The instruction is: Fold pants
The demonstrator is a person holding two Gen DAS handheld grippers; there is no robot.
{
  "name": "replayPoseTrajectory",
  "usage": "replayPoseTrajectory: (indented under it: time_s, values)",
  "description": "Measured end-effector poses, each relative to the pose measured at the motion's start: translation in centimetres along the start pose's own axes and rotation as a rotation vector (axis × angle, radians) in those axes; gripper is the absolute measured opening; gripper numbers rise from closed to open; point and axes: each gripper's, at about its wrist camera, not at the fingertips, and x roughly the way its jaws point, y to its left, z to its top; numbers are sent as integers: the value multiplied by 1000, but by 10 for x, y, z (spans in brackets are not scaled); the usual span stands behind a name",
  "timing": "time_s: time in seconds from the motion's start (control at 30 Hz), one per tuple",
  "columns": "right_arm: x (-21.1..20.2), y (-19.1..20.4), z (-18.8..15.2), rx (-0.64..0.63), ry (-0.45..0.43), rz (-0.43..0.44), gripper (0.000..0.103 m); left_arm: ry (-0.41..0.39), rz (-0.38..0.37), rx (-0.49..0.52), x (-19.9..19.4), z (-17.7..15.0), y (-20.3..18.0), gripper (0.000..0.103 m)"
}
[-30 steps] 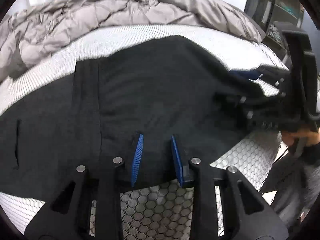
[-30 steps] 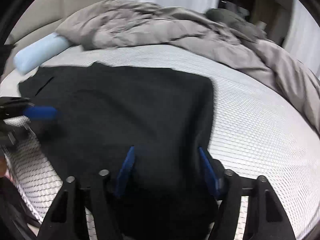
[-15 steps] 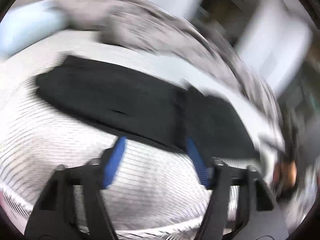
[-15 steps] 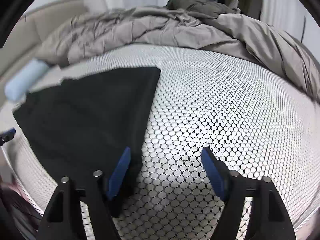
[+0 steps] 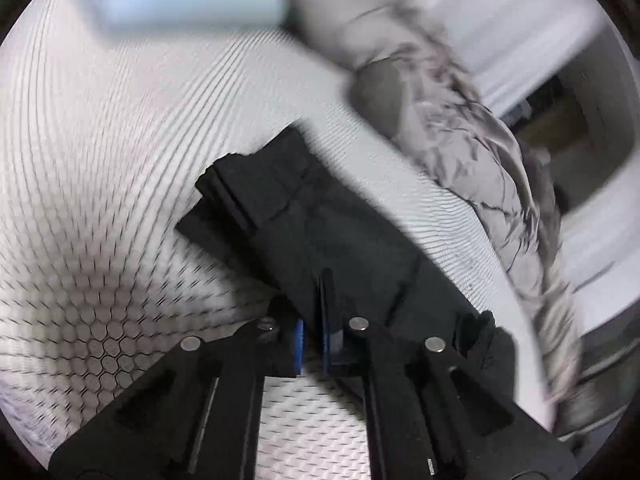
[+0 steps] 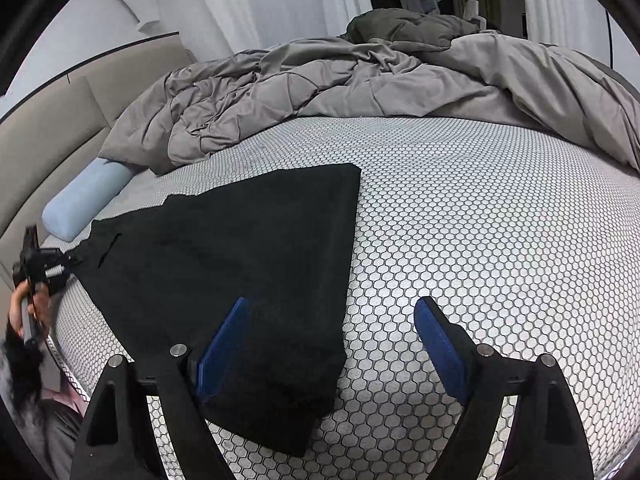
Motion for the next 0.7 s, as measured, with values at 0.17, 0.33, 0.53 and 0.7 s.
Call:
replayPoseTrajectory:
  time_s: [0.17, 0.33, 0.53, 0.7]
  values:
    - [-2, -8, 5, 21, -21, 11, 86, -99, -132, 323, -68, -22, -139, 2]
    - [-10, -13, 6, 32, -43, 6, 86, -14, -340, 664, -83, -107, -286, 17]
    - [-18, -30, 6, 70, -56, -24, 86, 411, -507, 794, -12, -210, -342, 59]
    - [-20, -42, 5, 112, -43, -31, 86, 420, -566, 731, -23, -203, -285, 60]
